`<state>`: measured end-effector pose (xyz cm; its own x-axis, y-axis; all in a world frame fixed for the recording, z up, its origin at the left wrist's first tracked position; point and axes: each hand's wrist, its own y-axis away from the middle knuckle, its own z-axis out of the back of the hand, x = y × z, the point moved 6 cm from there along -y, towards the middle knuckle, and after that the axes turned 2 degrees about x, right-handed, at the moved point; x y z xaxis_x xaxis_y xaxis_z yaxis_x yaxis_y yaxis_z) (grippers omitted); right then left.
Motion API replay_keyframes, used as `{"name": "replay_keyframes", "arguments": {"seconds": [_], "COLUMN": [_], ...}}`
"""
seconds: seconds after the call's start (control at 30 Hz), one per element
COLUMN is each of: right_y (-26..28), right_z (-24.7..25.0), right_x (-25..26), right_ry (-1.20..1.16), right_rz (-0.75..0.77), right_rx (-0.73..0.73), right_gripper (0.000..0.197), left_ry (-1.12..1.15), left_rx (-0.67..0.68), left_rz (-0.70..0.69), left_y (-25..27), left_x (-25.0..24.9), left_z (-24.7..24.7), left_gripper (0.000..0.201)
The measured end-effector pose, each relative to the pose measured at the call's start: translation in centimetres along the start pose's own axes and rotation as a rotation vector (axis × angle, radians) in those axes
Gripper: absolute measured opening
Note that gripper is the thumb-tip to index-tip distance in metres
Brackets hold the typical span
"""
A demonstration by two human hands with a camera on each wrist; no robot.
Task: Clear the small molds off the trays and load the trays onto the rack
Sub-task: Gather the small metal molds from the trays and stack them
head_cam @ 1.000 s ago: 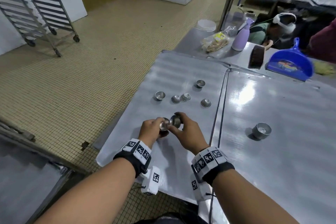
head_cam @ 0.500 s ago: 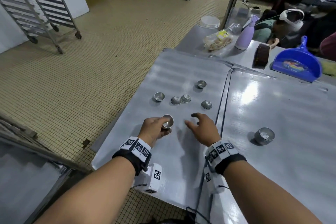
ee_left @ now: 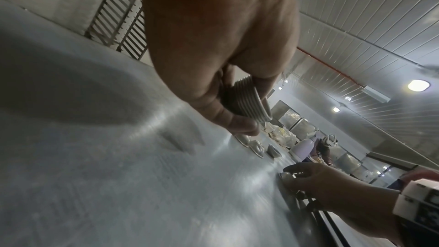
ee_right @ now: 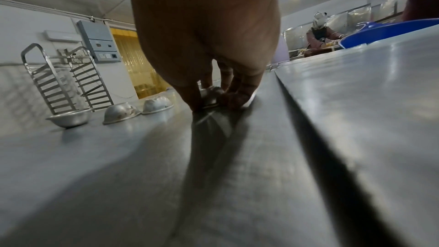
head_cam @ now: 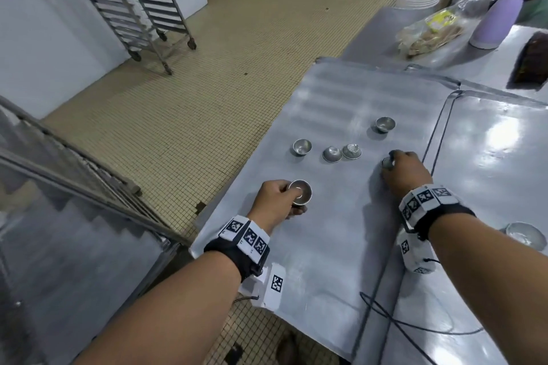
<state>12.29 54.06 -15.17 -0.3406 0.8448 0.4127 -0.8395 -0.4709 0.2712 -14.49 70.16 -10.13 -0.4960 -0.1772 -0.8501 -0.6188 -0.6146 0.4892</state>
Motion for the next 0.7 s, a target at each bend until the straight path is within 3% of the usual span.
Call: {"name": "replay_keyframes", "arguments": {"seconds": [0.1, 0.37, 0.57, 0.7], "right_y": [0.2, 5.1, 9.9, 12.2], "right_z": [0.1, -1.0, -3.2, -4.2], "right_x": [0.6, 3.4, 5.2, 5.5], "right_ry": [0.026, -0.036, -0.147, -0.150], "right_rz": [0.020, 0.054, 0.103, 0.111], "right_rx": [-0.031, 0.055, 0.066, 0.047], "right_gripper": [0.037, 0.034, 0.006, 0.012], "left_ry": [-0.006, 0.010, 0.032, 0.049], "left_rx": [-0.008, 0.021, 0.037, 0.055], "left_rz": [-0.003, -0.011, -0.009, -0.023], "left_y": [-0.1, 0.2, 0.9, 1.4], "left_x": [-0.2, 0.2, 1.4, 2.3], "left_z": [-0.1, -0.8, -0.9, -0.4], "left_gripper": [0.013, 0.013, 0.013, 0.013]}}
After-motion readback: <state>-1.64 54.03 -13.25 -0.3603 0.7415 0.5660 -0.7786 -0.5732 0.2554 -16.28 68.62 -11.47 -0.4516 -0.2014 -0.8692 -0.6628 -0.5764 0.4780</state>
